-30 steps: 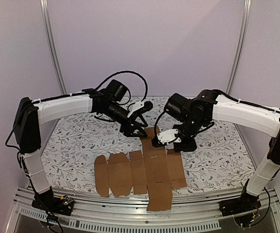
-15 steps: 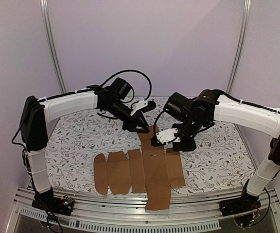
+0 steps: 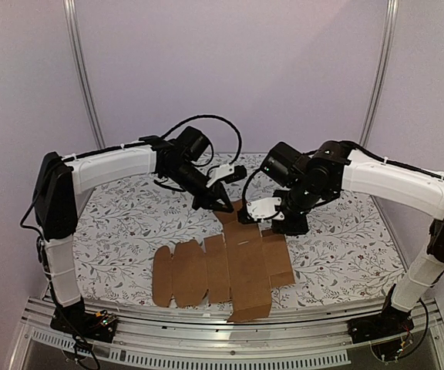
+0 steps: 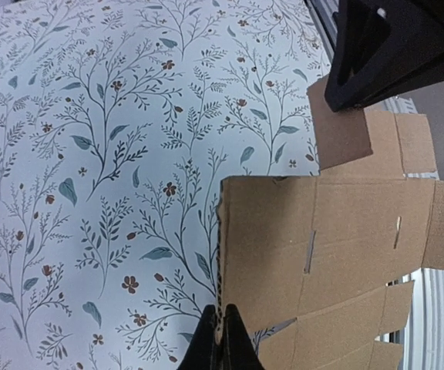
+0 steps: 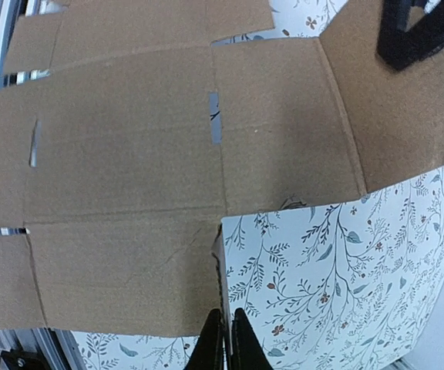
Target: Fold the paper box
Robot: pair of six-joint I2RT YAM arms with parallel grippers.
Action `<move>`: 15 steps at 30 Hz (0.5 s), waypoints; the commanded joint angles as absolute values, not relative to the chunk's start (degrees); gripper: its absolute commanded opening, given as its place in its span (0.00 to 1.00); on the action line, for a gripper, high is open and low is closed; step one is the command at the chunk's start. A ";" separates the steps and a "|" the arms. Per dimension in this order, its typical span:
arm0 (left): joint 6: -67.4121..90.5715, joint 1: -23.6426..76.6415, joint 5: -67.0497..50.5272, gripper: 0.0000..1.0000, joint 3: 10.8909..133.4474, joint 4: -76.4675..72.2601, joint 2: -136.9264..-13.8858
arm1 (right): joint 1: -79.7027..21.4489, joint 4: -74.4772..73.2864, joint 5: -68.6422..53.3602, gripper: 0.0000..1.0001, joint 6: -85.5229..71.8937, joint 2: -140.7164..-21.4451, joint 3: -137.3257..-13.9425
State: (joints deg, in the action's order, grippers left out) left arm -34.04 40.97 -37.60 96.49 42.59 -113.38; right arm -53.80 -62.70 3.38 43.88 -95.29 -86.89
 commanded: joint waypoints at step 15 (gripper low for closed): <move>-20.24 37.30 -32.49 0.00 81.26 18.04 -104.53 | -36.50 -40.72 3.37 0.47 15.53 -81.04 -78.67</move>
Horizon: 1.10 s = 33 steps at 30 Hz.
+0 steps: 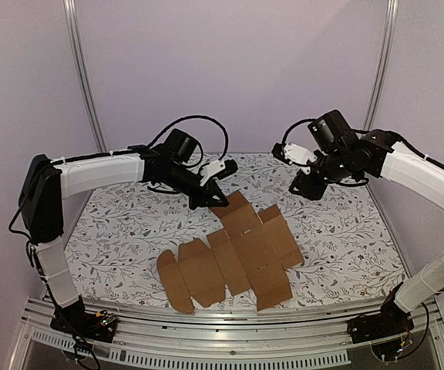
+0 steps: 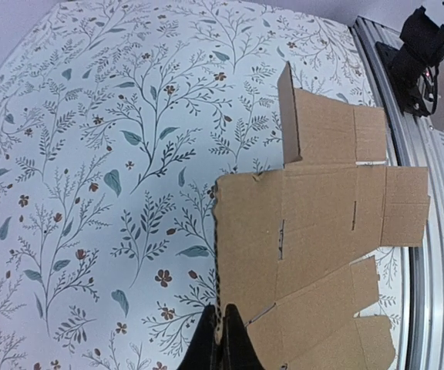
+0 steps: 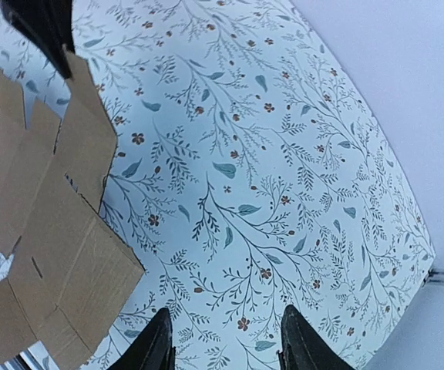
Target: Fold the paper box
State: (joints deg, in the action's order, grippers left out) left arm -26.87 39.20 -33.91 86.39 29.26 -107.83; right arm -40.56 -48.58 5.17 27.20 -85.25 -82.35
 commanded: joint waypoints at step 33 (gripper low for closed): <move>4.24 38.50 -26.35 0.00 40.96 -32.39 -91.51 | -27.76 -38.41 -31.09 0.60 6.85 -95.59 -79.45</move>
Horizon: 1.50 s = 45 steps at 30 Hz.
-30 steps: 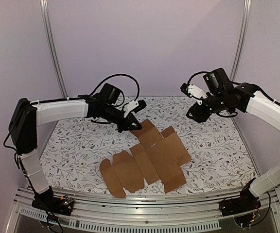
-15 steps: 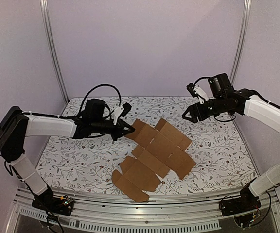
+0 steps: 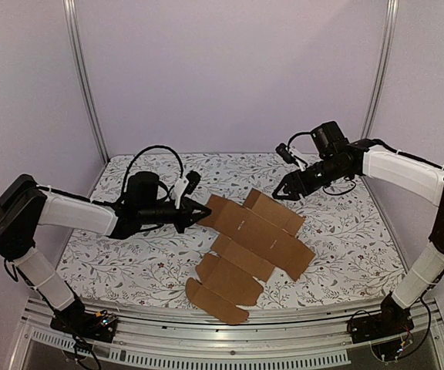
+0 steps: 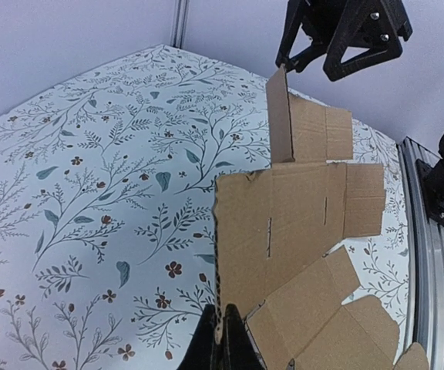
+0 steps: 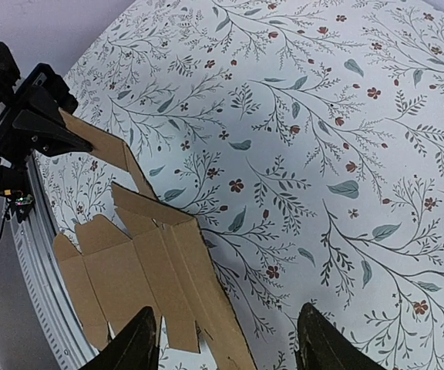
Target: Fold the paper box
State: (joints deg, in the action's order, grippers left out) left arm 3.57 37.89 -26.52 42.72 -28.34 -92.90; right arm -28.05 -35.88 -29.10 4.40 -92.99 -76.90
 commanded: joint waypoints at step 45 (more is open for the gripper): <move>10.96 38.76 -22.31 0.40 36.63 -31.44 -81.95 | -36.78 -45.55 -22.90 0.00 13.99 -93.11 -77.75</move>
